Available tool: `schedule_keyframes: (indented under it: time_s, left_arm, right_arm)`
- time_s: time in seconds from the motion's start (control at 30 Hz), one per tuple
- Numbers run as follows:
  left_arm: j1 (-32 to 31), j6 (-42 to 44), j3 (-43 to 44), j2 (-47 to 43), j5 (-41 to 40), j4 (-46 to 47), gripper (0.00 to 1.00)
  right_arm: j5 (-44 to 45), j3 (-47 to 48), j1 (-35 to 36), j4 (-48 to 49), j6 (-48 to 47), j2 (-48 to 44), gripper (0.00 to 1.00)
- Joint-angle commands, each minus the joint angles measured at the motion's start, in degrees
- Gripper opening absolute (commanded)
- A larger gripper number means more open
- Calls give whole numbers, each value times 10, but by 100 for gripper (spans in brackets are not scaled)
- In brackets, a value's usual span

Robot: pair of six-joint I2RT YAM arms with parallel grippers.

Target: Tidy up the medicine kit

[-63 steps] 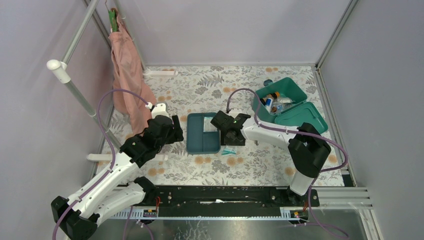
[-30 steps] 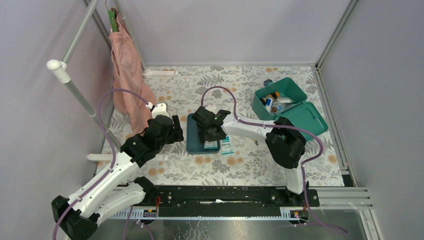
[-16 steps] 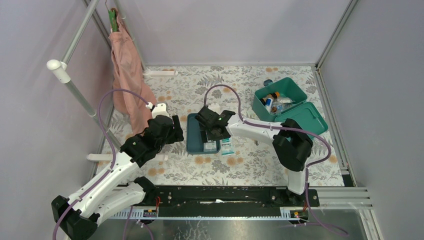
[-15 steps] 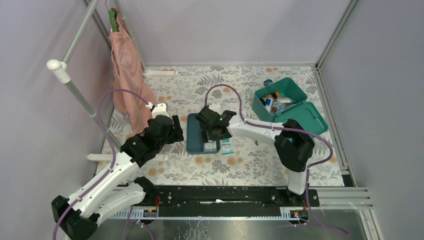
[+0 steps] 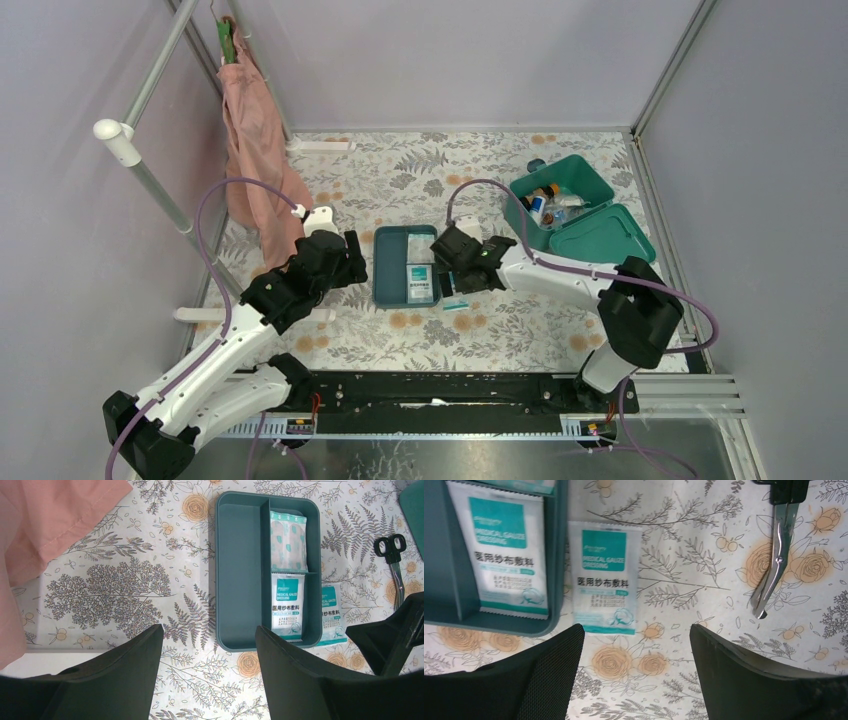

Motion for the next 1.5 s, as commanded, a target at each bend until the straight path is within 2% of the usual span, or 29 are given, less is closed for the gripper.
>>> schedule_keyframes:
  time_s: [0.0,0.37,0.63,0.8,0.93,1.13,1.3,1.47]
  left_arm:
    - [2,9,4,0,-4,7,76]
    - [3,-26,-24,33,41,54,76]
    - [3,-67,-10,99,2,74,79]
    - [3,-78,-19,115,-4,95,79]
    - [4,-91,-35,121,-19,100,80]
    - [12,-107,-59,116,-25,115,80]
    - [24,-108,-71,114,-24,118,81]
    - [40,-102,-87,113,-7,136,81]
  right_arm:
    - [-52,-34,-35,59,-34,-27,86]
    - [-138,-11,-54,98,-72,47,91]
    - [-164,9,-54,102,-71,82,93]
    - [-161,12,-54,99,-65,95,97]
    - [-115,26,-49,68,-63,118,96]
    - [-69,39,-36,41,-66,147,94]
    - [-67,23,-34,52,-56,150,90]
    - [-74,2,-34,67,-42,152,77]
